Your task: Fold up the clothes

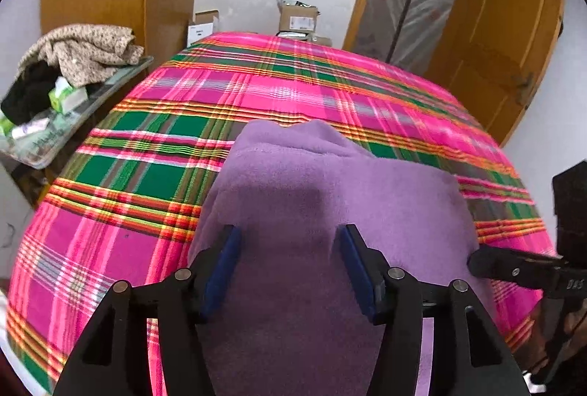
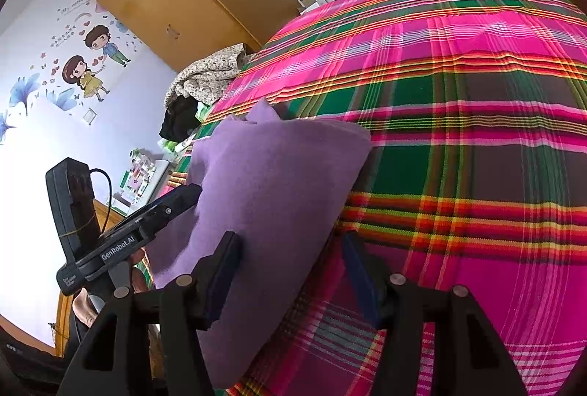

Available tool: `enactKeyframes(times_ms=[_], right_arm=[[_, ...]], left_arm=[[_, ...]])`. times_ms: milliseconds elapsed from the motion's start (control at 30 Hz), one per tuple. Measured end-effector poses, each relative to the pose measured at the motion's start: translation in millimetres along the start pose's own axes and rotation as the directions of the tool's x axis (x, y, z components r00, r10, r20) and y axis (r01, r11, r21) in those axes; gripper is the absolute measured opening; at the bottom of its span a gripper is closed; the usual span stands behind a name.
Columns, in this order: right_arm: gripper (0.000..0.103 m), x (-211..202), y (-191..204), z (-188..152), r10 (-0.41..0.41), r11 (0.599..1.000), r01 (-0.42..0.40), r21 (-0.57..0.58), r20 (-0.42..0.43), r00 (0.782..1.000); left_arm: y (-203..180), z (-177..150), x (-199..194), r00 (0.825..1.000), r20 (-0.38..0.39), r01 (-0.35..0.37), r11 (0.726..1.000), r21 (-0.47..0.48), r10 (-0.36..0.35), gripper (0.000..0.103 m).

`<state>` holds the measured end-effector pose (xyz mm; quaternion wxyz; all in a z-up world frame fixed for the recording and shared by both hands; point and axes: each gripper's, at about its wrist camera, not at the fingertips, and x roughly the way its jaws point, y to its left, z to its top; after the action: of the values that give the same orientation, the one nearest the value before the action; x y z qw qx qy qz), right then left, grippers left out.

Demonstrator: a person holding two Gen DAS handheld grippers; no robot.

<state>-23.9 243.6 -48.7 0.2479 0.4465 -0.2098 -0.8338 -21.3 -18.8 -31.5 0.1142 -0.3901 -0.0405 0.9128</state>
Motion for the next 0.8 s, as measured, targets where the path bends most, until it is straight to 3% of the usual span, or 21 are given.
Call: enactKeyframes(times_ms=[133,333,600,800], right_arm=[[0.058,-0.2,-1.3,0.2,0.005,1.000,-0.005,0.000,-0.001,1.000],[0.059,-0.5,-1.6,0.4,0.009,1.000,-0.009,0.000,-0.001,1.000],[0.059,-1.2,-2.2,-0.6,0.014,1.000,-0.014,0.000,0.000,1.000],[0.059,-0.3,-0.4,-1.0,0.017,1.000,-0.017,-0.001,0.002,1.000]], left_arm=[[-2.5,-0.5,0.8,1.000,0.005,-0.022,1.000,0.000,0.022,0.060],[5.2,1.6,2.0,1.000,0.008,-0.016,0.994,-0.106,0.016,0.059],[11.0,5.4,5.7,0.996,-0.022,-0.088,0.988,-0.124,0.086,0.024],[15.6,6.9,6.7,0.994,-0.035,-0.108,0.987,-0.122,0.105,0.008]])
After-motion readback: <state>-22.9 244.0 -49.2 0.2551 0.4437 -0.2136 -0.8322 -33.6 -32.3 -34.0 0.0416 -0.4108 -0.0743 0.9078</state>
